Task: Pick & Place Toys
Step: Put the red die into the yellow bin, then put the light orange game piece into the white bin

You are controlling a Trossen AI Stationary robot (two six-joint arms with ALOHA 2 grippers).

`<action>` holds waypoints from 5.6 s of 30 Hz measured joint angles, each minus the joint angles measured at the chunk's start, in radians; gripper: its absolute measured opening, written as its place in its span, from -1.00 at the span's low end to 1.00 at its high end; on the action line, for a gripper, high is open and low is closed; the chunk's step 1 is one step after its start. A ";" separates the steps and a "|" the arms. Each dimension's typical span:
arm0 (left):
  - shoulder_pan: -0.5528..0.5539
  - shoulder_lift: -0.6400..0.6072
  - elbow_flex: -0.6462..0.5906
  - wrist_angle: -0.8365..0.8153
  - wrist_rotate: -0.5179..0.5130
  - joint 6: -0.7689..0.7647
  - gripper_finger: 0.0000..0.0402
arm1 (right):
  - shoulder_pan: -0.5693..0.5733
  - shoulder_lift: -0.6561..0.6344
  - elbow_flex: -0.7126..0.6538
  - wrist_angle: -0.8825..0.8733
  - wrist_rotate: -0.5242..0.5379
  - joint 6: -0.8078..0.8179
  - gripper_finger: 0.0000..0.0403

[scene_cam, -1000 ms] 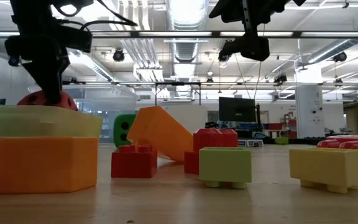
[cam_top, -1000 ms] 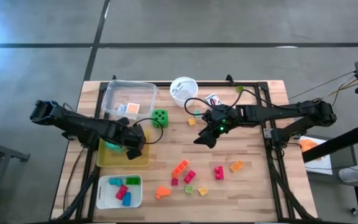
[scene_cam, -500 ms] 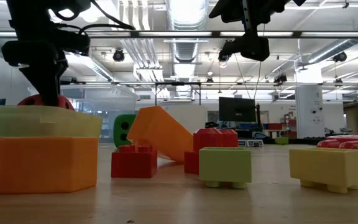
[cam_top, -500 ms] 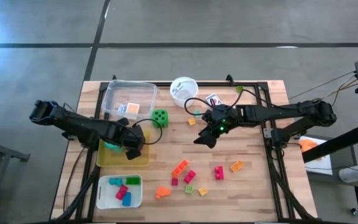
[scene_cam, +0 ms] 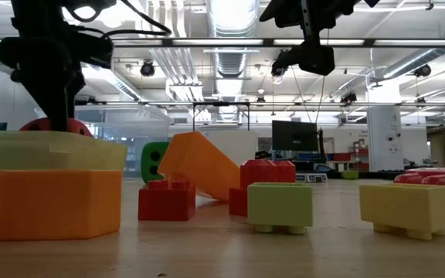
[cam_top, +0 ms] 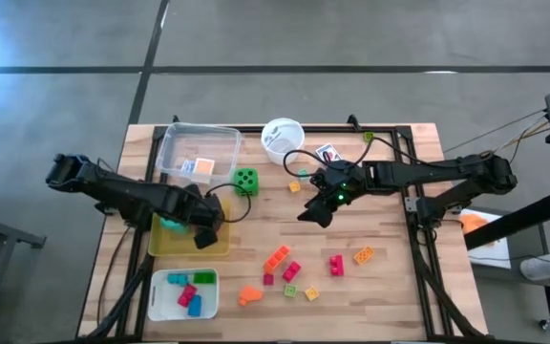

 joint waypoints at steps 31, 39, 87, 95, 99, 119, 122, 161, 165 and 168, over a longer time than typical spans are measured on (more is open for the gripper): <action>0.000 -0.001 0.245 -0.006 0.045 -0.056 0.79 | 0.015 -0.010 0.002 -0.213 -0.106 -0.108 0.64; 0.015 -0.001 0.309 0.097 0.083 -0.276 0.79 | 0.104 -0.010 0.002 -0.609 -0.102 0.024 0.64; 0.017 -0.001 0.306 0.235 0.094 -0.186 0.79 | 0.496 0.178 -0.316 -0.393 0.205 -0.658 0.12; 0.017 -0.001 0.306 0.235 0.094 -0.186 0.79 | 0.497 0.177 -0.322 -0.386 0.199 -0.656 -0.25; 0.017 -0.001 0.306 0.235 0.095 -0.204 0.79 | 0.496 0.177 -0.309 -0.393 0.194 -0.656 -0.33; 0.044 0.007 0.306 0.449 0.104 -0.658 0.79 | 0.436 0.024 0.009 -0.389 0.471 -0.378 -0.33; 0.056 0.039 0.307 0.529 0.104 -0.682 0.79 | 0.384 0.036 0.103 -0.391 0.488 -0.392 -0.33; 0.100 0.130 0.306 0.737 0.187 -0.731 0.11 | 0.215 0.354 0.640 -0.460 0.437 -0.707 -0.29; 0.100 0.130 0.306 0.749 0.187 -0.727 -0.08 | 0.215 0.354 0.640 -0.457 0.437 -0.708 -0.33; 0.100 0.129 0.306 0.758 0.189 -0.726 -0.18 | 0.215 0.354 0.641 -0.449 0.437 -0.711 -0.33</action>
